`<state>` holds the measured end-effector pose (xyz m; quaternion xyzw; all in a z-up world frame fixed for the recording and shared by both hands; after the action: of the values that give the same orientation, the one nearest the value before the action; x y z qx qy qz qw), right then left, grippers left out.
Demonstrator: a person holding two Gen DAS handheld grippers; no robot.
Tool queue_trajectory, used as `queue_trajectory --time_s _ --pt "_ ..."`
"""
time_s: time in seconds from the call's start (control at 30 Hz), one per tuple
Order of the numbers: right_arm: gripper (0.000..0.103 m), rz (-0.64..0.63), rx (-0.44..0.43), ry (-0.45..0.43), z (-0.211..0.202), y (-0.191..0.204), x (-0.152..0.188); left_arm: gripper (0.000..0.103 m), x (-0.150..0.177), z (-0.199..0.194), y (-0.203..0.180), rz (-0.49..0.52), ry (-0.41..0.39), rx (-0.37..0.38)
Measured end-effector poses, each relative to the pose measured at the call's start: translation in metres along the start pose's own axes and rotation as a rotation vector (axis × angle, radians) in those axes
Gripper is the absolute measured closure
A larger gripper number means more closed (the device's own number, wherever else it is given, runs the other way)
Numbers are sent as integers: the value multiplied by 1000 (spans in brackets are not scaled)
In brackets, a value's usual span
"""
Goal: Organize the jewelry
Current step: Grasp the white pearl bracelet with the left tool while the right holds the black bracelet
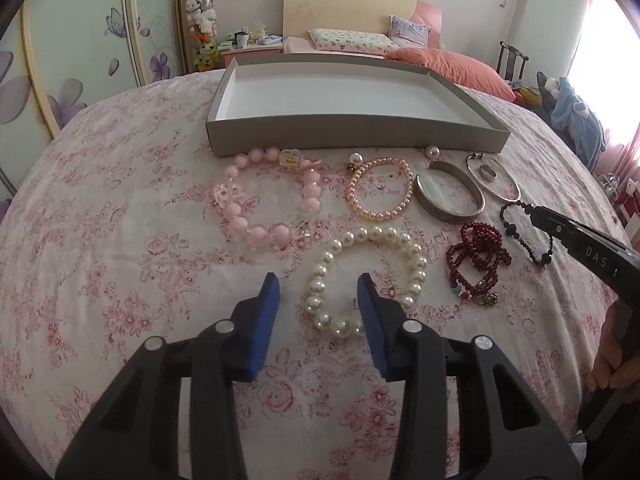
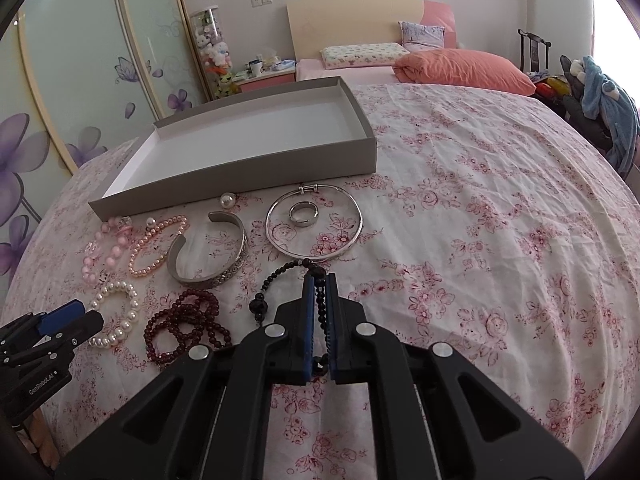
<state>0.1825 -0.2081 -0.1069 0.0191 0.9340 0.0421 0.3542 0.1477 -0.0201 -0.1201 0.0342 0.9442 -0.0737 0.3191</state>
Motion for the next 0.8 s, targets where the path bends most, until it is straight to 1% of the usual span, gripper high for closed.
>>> queue_trajectory --time_s 0.13,0.2,0.23,0.3,0.33,0.47,0.6,0.8 --pt "97 6 2 5 2 -2 -1 64 1 3 -5 37 -7 -25" --pt "97 5 2 5 3 -2 -1 77 1 3 -7 40 -9 -18" --pt "97 4 2 5 3 -2 -1 81 0 3 -7 38 -9 -13" --pt "97 6 0 4 3 -2 -1 91 0 4 -7 34 -9 -6" --pt "97 6 1 3 3 -2 -1 92 0 3 -7 31 -9 1" --pt "97 4 -7 -7 0 -1 -1 93 1 2 -5 20 -11 19" --pt "97 3 -23 -35 -8 1 -4 93 1 -2 -3 7 -19 40" --pt "97 -11 -63 -82 -22 9 -10 93 -8 -25 1 3 -100 56"
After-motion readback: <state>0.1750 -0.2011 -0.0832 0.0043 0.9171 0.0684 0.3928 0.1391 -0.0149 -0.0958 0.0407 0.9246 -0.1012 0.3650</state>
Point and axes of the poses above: each gripper's, at about its wrist camera, not at the fingertips, and z roughly the way its jaws point, y to its left, x to its underside, the point moved 5 cm from there along z, roughly the way its jaws point, and after that the axes turned 5 degrees about x, right-handed, at the moved point
